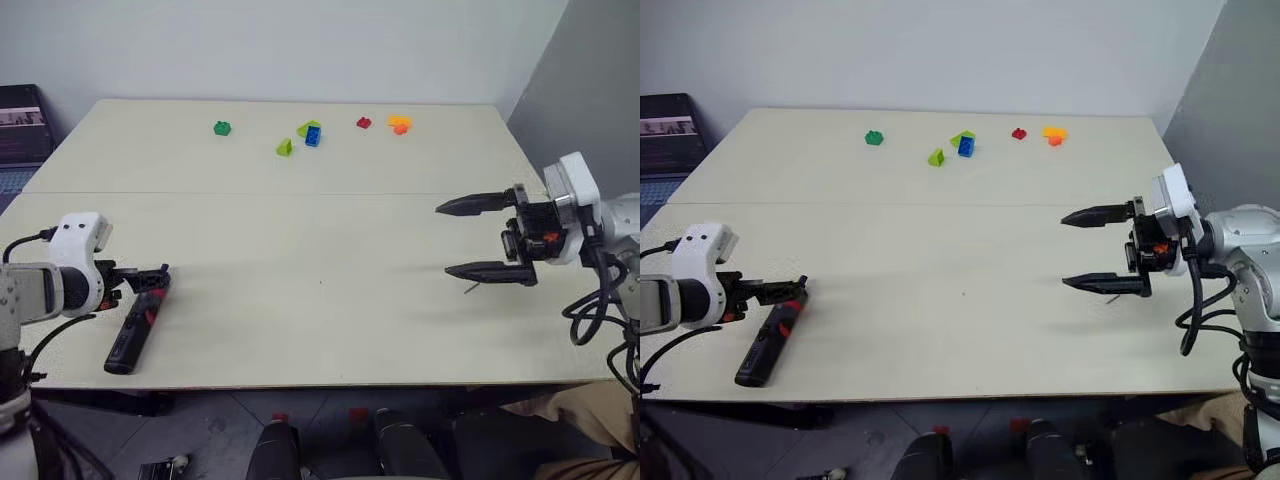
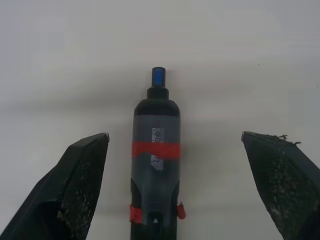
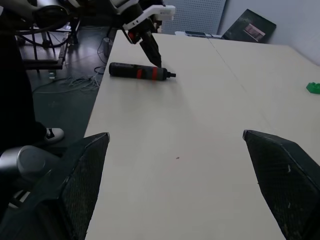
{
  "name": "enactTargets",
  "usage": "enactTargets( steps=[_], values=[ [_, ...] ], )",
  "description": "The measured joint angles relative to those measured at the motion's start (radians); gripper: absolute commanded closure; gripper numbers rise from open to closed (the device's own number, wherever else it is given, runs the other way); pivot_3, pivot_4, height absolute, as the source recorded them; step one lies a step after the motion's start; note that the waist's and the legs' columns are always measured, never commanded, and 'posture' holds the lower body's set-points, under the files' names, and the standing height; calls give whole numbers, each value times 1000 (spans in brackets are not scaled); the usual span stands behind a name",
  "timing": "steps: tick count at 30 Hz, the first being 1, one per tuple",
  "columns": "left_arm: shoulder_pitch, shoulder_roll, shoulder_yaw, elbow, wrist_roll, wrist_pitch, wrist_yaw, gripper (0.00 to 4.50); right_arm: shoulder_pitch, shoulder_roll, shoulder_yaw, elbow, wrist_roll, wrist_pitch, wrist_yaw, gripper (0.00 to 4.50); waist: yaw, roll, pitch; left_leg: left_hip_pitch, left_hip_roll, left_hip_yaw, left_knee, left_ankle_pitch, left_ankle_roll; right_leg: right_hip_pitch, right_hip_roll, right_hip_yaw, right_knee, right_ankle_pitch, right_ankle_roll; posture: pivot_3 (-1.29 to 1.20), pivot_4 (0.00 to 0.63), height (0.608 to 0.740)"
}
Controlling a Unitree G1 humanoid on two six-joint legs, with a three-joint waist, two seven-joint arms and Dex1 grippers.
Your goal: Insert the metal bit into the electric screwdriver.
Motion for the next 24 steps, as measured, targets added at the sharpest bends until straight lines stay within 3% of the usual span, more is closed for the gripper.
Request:
enactTargets(
  steps=[12, 24],
  values=[
    [-192, 49, -306, 306, 58, -98, -87, 56, -21, 34, 16, -72, 48, 73, 0, 0, 2, 0, 0, -1, 0, -2, 0, 0, 0, 0, 1, -2, 0, 0, 0, 0, 150, 740],
    [-287, 48, -433, 417, 90, -121, -152, 56, 8, 34, 7, -129, 81, 99, -18, 0, 3, 0, 0, -2, 0, -3, 0, 0, 0, 0, 1, -3, 0, 0, 0, 0, 150, 740]
  ],
)
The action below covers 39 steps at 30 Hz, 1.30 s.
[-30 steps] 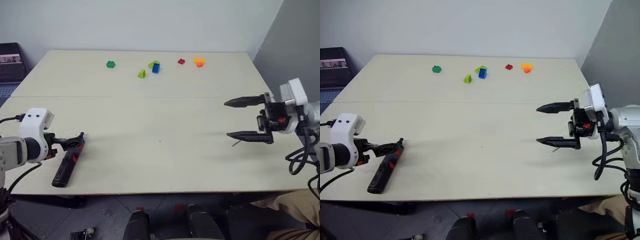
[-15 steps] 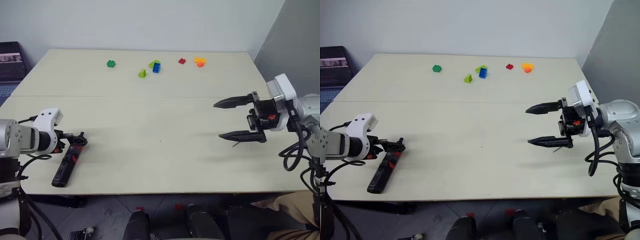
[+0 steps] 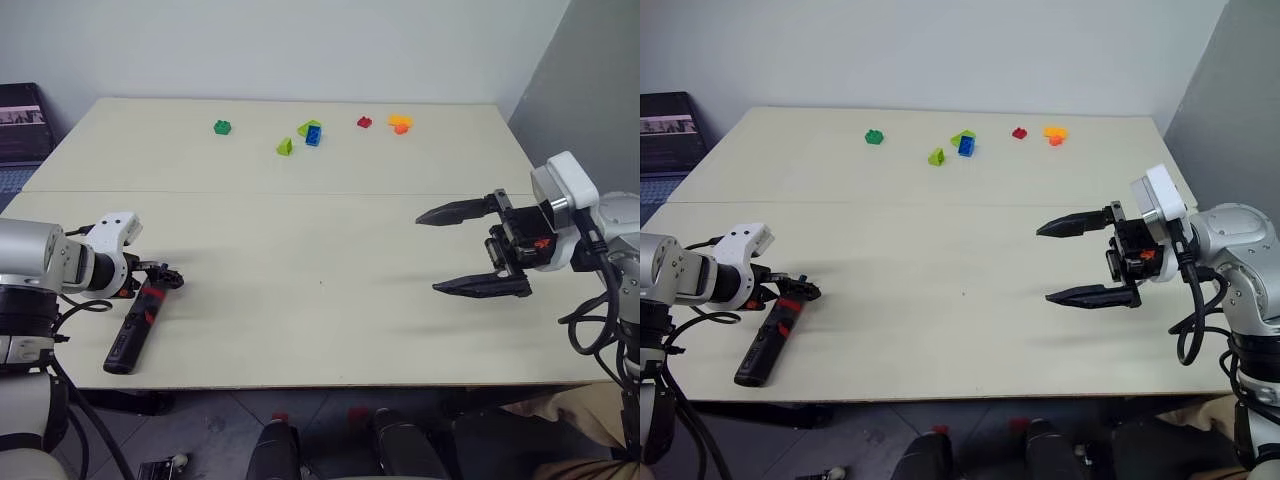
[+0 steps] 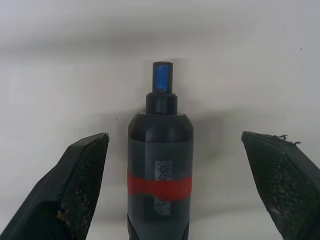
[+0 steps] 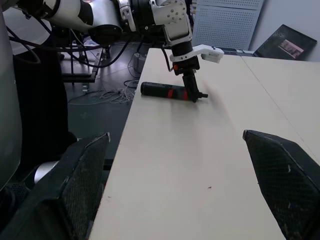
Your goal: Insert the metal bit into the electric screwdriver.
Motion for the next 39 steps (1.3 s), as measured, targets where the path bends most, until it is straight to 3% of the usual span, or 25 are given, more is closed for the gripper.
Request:
enactTargets(
  steps=[17, 26, 39],
  values=[
    [-104, -28, -125, 160, 99, -85, -70, 56, 25, 2, 0, -18, 1, 1, -1, 0, 0, 0, 0, -1, 0, 0, 0, 0, 0, 0, 0, 0, 0, 0, 0, 0, 150, 740],
    [-119, -47, -127, 203, 150, -125, -103, 56, 34, 1, 0, -19, 1, 0, -1, 0, 0, 0, 0, 0, 0, -1, 0, 0, 0, 0, 0, 0, 0, 0, 0, 0, 150, 740],
    [-120, -51, -145, 190, 185, -121, -132, 2708, 45, -2, 0, -23, -1, 0, -2, 0, 1, 0, 0, -1, 0, -1, 0, 0, 1, 0, 0, 0, 0, 0, 0, 0, 150, 740]
  ],
)
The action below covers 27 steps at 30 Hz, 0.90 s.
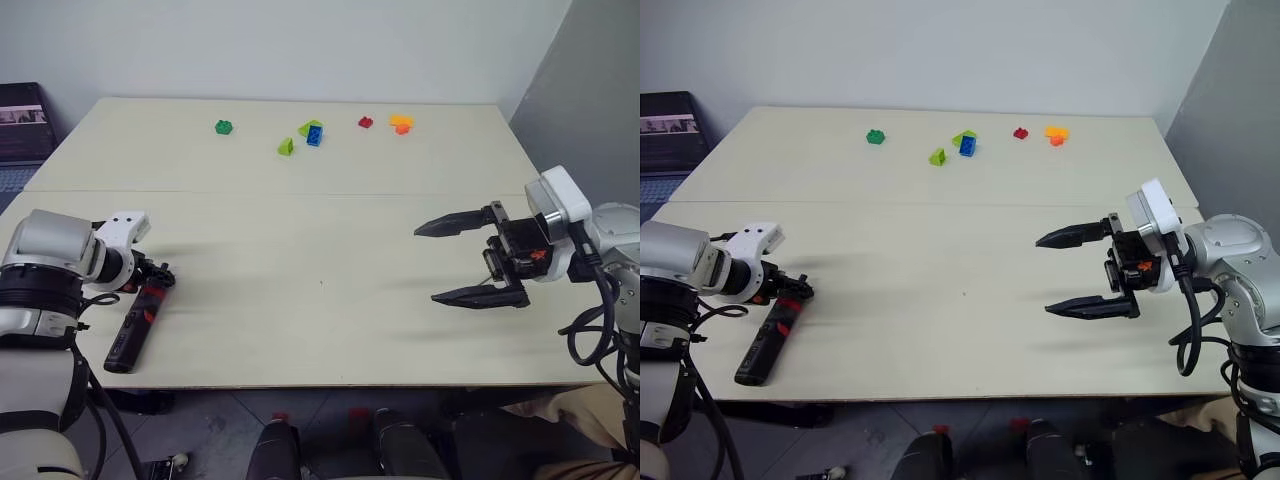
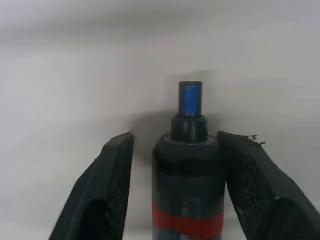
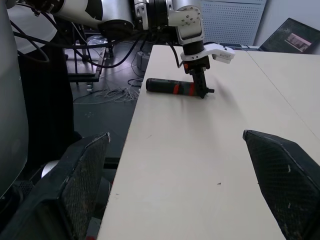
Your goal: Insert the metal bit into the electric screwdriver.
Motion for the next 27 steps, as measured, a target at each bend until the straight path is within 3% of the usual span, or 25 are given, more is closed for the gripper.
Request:
enactTargets(
  steps=[19, 27],
  values=[
    [26, 2, 1, -197, -25, 23, -38, 2861, -1, -14, -2, 3, -1, -4, 0, 0, 4, 0, 0, -1, 0, -1, 0, 0, 0, 0, 0, -1, 0, 0, 0, 0, 150, 740],
    [-151, -176, 37, -302, -65, -20, -16, 2864, 27, -37, -54, -4, -1, -3, -28, 0, 21, -1, 1, -3, 0, -1, 1, 0, 0, 0, 0, -1, -1, 0, 0, 0, 150, 740]
  ],
)
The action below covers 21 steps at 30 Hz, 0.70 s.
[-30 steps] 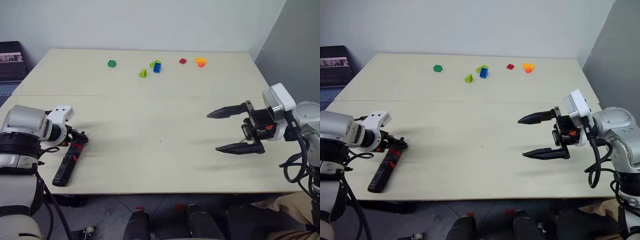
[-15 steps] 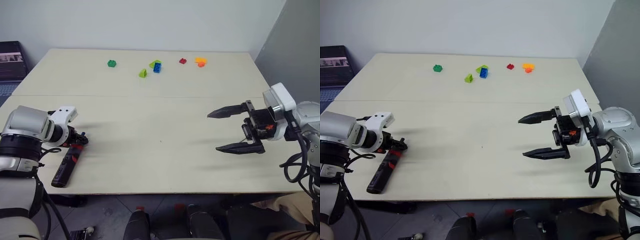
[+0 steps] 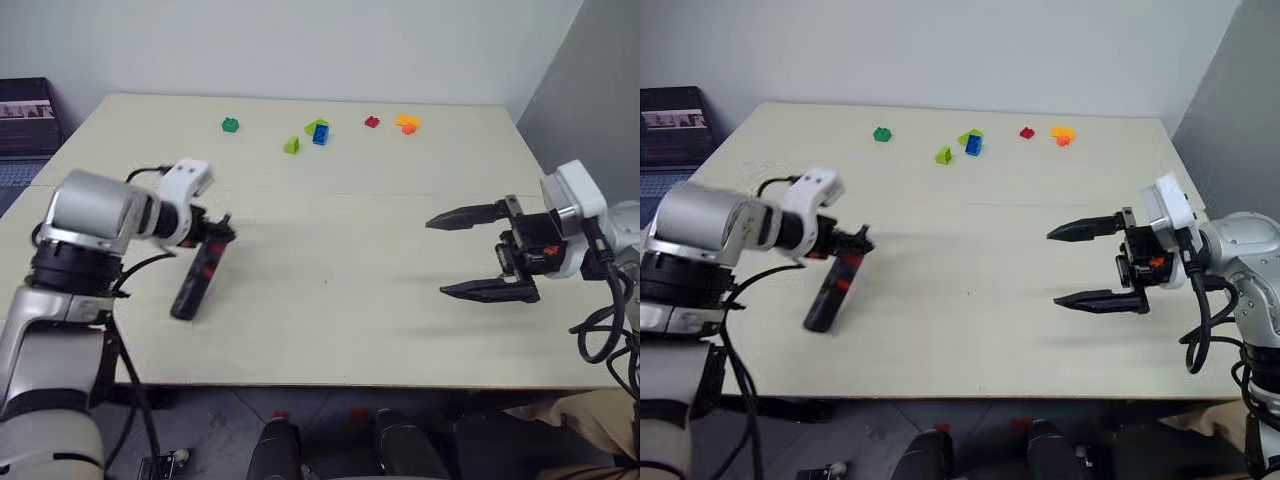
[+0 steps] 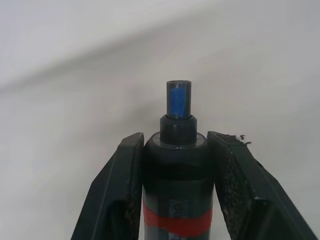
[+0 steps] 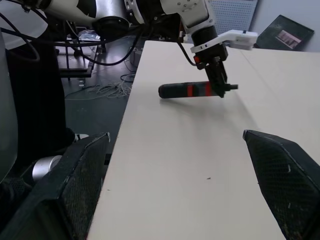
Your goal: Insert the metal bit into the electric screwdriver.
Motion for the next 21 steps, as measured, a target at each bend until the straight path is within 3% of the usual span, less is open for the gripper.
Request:
enactTargets(
  steps=[3, 10, 16, 21],
  values=[
    [-43, -136, 95, -19, -19, -100, 72, 2864, 14, -4, -31, -11, 0, 0, -35, 0, 6, 0, 0, -1, 0, 0, 0, 0, 0, 0, 0, 0, 0, 1, -2, 0, 150, 740],
    [3, -305, 199, -131, -62, -391, 98, 2865, 75, -22, -106, -53, 15, 26, -107, 0, 5, 0, 0, -1, 0, 0, 0, 0, 0, 0, 0, 0, 1, 2, -3, 0, 150, 740],
    [91, -469, 221, -157, -86, -561, 153, 2865, 80, -23, -131, -92, 34, 50, -199, 0, 6, 0, 0, -1, -1, 0, 3, 0, 0, 1, -1, 1, 0, 3, -2, 0, 150, 740],
    [172, -541, 221, -173, -83, -700, 174, 2866, 60, -3, -136, -105, 34, 81, -312, 0, 4, 0, 0, 0, -1, 1, 4, 0, 0, 1, 0, 3, 0, 3, 1, 0, 150, 740]
  ],
)
